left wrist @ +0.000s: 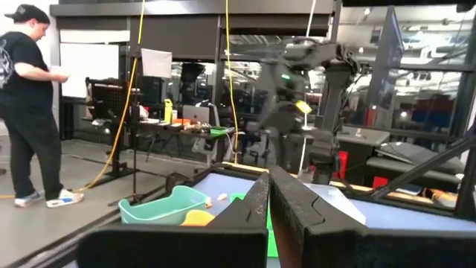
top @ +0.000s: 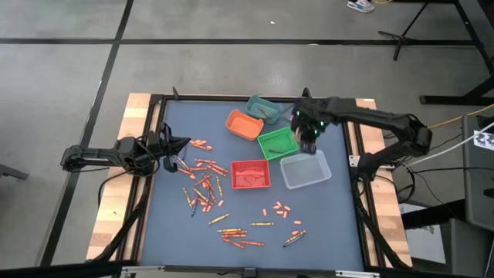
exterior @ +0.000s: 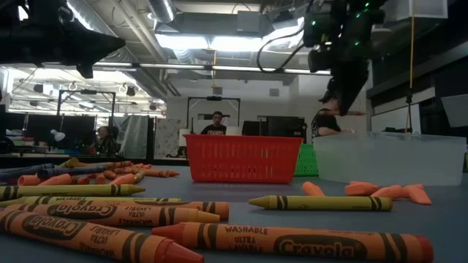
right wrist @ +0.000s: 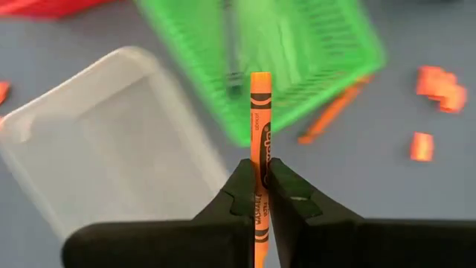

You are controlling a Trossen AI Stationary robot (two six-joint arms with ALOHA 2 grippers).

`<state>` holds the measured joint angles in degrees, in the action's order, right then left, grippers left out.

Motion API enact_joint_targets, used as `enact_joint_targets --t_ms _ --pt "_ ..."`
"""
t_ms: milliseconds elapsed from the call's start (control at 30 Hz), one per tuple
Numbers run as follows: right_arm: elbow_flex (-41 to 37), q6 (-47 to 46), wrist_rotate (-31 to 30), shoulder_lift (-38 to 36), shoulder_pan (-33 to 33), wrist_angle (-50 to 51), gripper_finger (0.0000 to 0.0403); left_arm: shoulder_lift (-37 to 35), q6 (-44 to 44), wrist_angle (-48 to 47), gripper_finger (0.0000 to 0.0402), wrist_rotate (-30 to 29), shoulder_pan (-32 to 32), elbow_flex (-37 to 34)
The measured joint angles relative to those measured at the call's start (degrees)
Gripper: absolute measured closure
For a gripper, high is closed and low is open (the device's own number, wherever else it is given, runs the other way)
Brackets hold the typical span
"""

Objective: Sort crayons
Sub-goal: Put the light orange crayon into the transparent bin

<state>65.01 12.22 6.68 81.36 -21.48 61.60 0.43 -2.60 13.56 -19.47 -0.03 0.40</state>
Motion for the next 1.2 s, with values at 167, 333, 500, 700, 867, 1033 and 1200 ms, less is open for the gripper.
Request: enact_joint_targets --t_ms 167,333,500,700,867,1033,1200 --pt "-5.2 -5.8 -0.6 -1.3 9.5 -1.2 0.0387 0.0 -1.5 0.3 0.0401 0.7 0.0 0.0" --pt "-10.7 -8.9 -2.7 -1.3 16.4 -6.2 0.0386 0.8 -3.1 6.5 0.0401 1.5 0.0 0.0" --pt "-12.6 -9.0 -4.9 -1.3 19.0 -9.9 0.0386 6.4 -5.1 14.5 0.0400 4.1 0.0 0.1" --pt "-12.7 -9.0 -5.2 -1.3 18.8 -10.1 0.0386 18.7 -6.8 14.5 0.0357 2.2 0.0 5.8" --pt "-12.7 -9.0 -5.1 -1.3 18.8 -10.2 0.0377 28.9 -3.0 14.4 0.0320 -0.9 0.1 13.0" --pt "-12.7 -9.0 -4.9 -1.3 18.8 -10.2 0.0329 37.0 -2.2 12.8 0.0311 -0.8 1.6 20.0" --pt "-12.7 -9.0 -5.7 -1.3 18.8 -10.4 0.0284 42.7 -3.5 -2.5 0.0311 -0.7 4.6 28.7"
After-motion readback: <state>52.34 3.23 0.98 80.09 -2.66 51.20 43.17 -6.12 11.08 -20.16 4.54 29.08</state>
